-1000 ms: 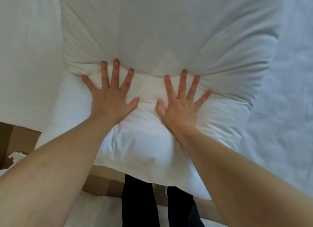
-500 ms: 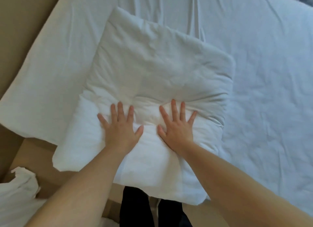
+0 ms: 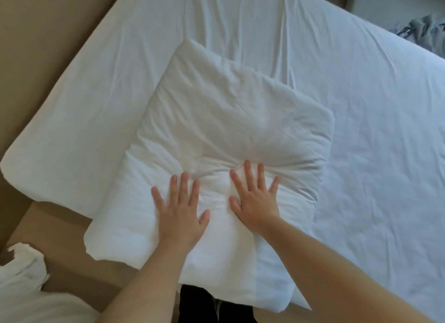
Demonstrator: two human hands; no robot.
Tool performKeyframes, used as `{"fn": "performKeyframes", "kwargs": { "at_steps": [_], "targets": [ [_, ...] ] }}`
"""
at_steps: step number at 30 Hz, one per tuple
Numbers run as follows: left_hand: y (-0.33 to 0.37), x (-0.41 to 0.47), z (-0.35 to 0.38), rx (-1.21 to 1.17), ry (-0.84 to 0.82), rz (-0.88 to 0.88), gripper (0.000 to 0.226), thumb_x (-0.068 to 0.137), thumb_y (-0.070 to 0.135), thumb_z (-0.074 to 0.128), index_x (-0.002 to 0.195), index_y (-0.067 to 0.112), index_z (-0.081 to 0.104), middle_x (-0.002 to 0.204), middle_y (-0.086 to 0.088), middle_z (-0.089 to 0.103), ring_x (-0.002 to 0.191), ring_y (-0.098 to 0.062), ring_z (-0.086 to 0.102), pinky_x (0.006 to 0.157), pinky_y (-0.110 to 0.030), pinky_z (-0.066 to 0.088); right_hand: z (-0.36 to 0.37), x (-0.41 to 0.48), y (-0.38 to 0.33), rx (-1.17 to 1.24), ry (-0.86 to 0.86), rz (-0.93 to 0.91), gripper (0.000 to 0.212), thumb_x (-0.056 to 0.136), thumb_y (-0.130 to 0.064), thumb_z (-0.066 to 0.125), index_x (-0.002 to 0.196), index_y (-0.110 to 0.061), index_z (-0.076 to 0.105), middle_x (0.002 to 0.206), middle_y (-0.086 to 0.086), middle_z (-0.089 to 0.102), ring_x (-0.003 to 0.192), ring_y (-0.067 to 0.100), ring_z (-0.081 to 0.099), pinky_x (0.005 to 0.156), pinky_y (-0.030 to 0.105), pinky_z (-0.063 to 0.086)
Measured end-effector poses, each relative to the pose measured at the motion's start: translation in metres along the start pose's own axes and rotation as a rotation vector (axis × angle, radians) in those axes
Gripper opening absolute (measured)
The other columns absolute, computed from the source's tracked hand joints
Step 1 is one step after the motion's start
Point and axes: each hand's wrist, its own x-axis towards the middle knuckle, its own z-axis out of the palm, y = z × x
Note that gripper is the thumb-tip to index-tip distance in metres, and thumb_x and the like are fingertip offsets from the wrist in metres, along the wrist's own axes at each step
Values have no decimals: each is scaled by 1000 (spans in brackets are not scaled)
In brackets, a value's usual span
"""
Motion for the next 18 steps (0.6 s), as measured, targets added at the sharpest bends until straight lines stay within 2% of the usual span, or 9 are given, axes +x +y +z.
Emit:
{"fn": "performKeyframes", "kwargs": {
  "at_steps": [4, 7, 10, 12, 15, 18],
  "targets": [
    [7, -1, -1, -23, 23, -2, 79, 88, 60, 9, 152, 15, 15, 161, -14, 10, 148, -35, 9, 110, -70, 3, 5, -4, -2, 4, 66, -28, 70, 91, -55, 11, 153, -32, -14, 159, 6, -28, 144, 37, -27, 110, 72, -5],
    [14, -6, 4, -60, 36, 49, 78, 89, 59, 19, 152, 13, 24, 160, -16, 16, 148, -35, 14, 111, -70, 5, 12, -12, -5, 19, 131, -115, 71, 93, -51, 25, 156, -27, 0, 163, 4, -13, 148, 34, -17, 111, 71, -1],
    [15, -13, 11, -70, 45, 98, 77, 89, 57, 24, 151, 10, 29, 159, -17, 18, 148, -35, 14, 111, -69, 10, 21, -19, 3, -10, 152, -189, 70, 93, -48, 30, 156, -26, 9, 165, 2, -1, 150, 33, -6, 113, 70, 7],
    [15, -15, 14, -62, 48, 114, 77, 89, 57, 25, 150, 10, 29, 159, -18, 18, 148, -35, 14, 111, -69, 11, 24, -22, 11, -46, 147, -225, 69, 94, -47, 30, 156, -26, 9, 165, 2, -1, 150, 33, -6, 113, 68, 9],
    [16, -17, 17, -37, 43, 102, 77, 89, 56, 24, 150, 10, 29, 159, -18, 18, 148, -35, 14, 111, -68, 10, 24, -21, 18, -65, 110, -269, 68, 96, -48, 25, 156, -28, 2, 164, 0, -9, 149, 32, -15, 115, 67, 2],
    [28, -20, 17, -30, 51, -14, 72, 90, 50, 22, 151, 12, 25, 160, -17, 16, 148, -34, 13, 113, -66, 7, 23, -15, 20, -100, 103, -323, 70, 94, -49, 23, 156, -26, 2, 164, 0, -11, 149, 32, -16, 113, 67, 0]
  ]
}}
